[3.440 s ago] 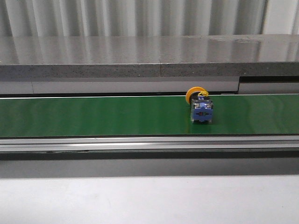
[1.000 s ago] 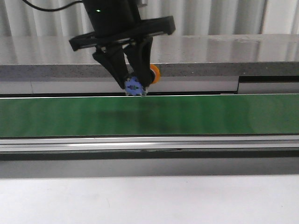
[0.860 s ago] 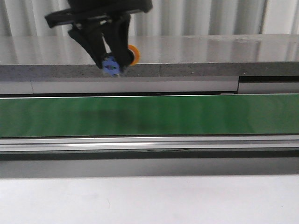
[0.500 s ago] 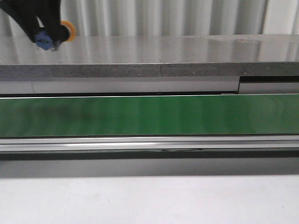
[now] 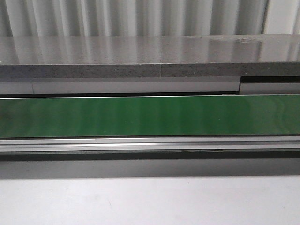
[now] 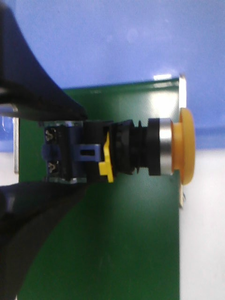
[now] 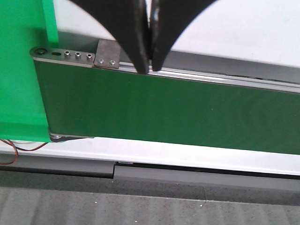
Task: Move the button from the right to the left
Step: 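Carry the button over the blue tray, lower it and open the left gripper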
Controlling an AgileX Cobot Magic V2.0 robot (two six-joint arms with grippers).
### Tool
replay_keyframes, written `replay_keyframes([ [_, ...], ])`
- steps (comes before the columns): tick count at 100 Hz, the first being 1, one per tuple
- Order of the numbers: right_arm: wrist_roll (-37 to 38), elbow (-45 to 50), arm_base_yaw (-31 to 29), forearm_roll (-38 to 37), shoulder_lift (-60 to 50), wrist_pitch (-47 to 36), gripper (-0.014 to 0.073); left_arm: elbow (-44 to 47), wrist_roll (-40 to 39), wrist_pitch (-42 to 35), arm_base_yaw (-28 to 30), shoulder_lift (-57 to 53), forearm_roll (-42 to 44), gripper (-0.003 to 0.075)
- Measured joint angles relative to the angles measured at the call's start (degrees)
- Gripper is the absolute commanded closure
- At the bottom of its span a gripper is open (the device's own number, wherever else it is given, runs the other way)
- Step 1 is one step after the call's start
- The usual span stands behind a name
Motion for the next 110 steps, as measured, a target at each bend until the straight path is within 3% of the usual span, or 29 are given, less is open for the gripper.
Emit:
replay_keyframes([
  [39,0.00,0.00,0.00,0.00,0.00,0.00,0.0660,2.63,9.96,-2.00,14.12,0.23,0.42,0.0676],
  [93,0.00,0.00,0.00,0.00,0.00,0.00,0.0660,2.63,11.05,-7.62,15.12,12.74,2.57,0.0667],
  [102,0.00,0.00,0.00,0.00,0.00,0.00,0.0660,2.63,11.05,-8.05,15.12,13.88,2.57,0.0581],
  [110,0.00,0.00,0.00,0.00,0.00,0.00,0.0660,2.63,11.05,-8.49,15.12,14.15,2.57,0.0415],
])
